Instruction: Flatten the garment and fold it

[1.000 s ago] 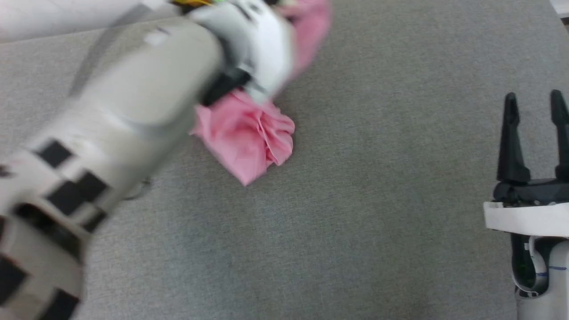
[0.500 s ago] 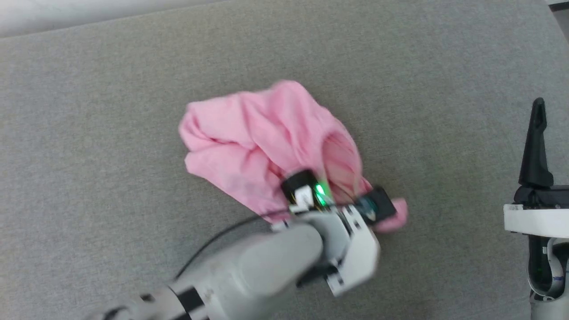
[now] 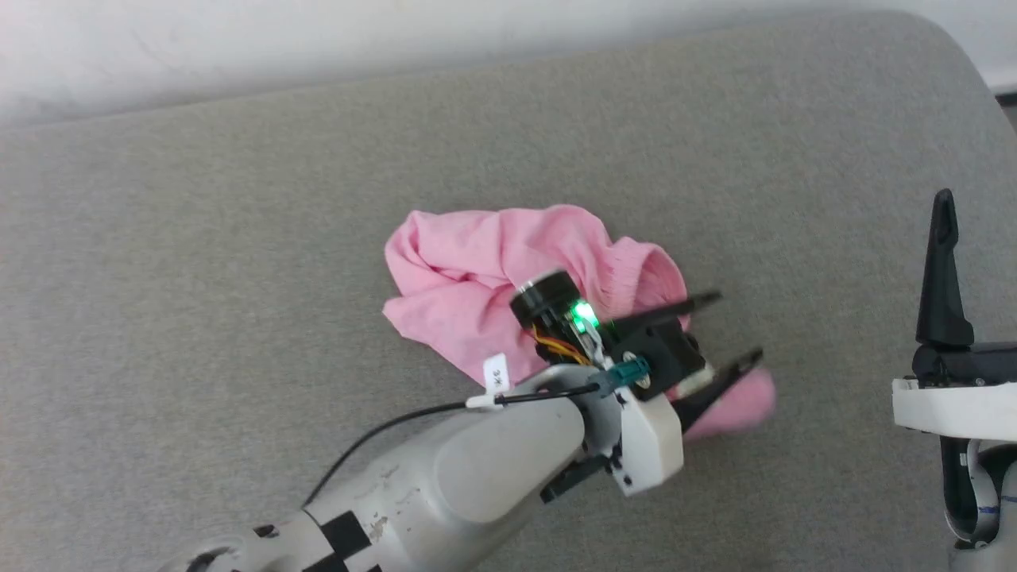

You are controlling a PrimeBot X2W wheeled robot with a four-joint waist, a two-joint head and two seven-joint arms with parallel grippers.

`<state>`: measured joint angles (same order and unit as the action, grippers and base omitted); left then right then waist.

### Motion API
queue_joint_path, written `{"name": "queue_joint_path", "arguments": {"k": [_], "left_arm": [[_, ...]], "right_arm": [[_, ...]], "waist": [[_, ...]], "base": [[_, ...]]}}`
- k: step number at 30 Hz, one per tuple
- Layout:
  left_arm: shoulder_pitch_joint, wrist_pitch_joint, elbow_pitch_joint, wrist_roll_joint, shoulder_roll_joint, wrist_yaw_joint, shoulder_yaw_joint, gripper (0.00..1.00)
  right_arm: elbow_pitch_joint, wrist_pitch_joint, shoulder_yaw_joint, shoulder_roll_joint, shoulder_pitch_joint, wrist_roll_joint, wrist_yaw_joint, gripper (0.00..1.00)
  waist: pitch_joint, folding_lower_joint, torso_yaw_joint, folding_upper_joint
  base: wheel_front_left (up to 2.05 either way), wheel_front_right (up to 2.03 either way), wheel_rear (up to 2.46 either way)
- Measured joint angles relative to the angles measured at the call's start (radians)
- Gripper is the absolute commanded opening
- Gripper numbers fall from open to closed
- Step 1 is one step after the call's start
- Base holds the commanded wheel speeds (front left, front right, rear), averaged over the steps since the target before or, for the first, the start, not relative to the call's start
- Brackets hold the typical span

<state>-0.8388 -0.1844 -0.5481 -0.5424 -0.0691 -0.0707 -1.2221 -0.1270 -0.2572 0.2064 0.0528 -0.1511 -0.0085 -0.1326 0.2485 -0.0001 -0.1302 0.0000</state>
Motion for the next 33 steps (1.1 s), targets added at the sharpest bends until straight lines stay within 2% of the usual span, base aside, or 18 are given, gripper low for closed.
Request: {"name": "queue_joint_path", "arguments": {"k": [4, 7, 9, 16, 20, 24, 29, 33], "left_arm": [[-0.009, -0.057, 0.05, 0.05, -0.029, 0.106, 0.052, 1.0], [0.012, -0.07, 0.121, 0.051, -0.072, 0.172, 0.117, 1.0], [0.038, -0.072, 0.183, 0.065, -0.111, 0.224, 0.171, 1.0], [0.217, -0.073, 0.417, 0.179, -0.261, 0.431, 0.446, 1.0], [0.358, -0.073, 0.485, 0.209, -0.304, 0.526, 0.609, 1.0], [0.472, -0.073, 0.515, 0.24, -0.315, 0.548, 0.723, 1.0], [0.561, -0.073, 0.519, 0.272, -0.298, 0.531, 0.821, 1.0], [0.577, -0.073, 0.514, 0.316, -0.255, 0.5, 0.861, 1.0]], "right_arm": [[-0.03, 0.0, -0.008, 0.0, -0.003, -0.059, 0.0, 1.0], [-0.049, 0.0, -0.024, 0.007, -0.014, -0.097, 0.0, 1.0], [-0.05, 0.0, -0.048, 0.033, -0.026, -0.101, 0.0, 1.0], [0.021, 0.0, -0.201, 0.206, -0.093, -0.089, 0.0, 1.0], [0.148, 0.0, -0.33, 0.342, -0.163, -0.025, 0.0, 1.0], [0.265, 0.102, -0.515, 0.474, -0.267, 0.091, 0.0, 1.0], [0.298, 0.373, -0.804, 0.619, -0.442, 0.365, 0.0, 1.0], [0.309, 0.634, -1.019, 0.711, -0.596, 0.554, 0.0, 1.0]], "waist": [[-0.046, 0.0, 0.028, 0.0], [-0.073, -0.0001, 0.054, 0.0], [-0.087, 0.0, 0.071, 0.0], [-0.115, 0.0001, 0.119, 0.0], [-0.117, 0.0001, 0.135, 0.0], [-0.112, 0.0002, 0.15, 0.0], [-0.091, 0.0002, 0.17, 0.0], [-0.061, 0.0002, 0.189, 0.0]], "base": [[0.0, 0.0, 0.0], [0.0, 0.0, 0.0], [0.0, 0.0, 0.0], [0.0, 0.0, 0.0], [0.0, 0.0, 0.0], [0.0, 0.0, 0.0], [0.0, 0.0, 0.0], [0.0, 0.0, 0.0]]}}
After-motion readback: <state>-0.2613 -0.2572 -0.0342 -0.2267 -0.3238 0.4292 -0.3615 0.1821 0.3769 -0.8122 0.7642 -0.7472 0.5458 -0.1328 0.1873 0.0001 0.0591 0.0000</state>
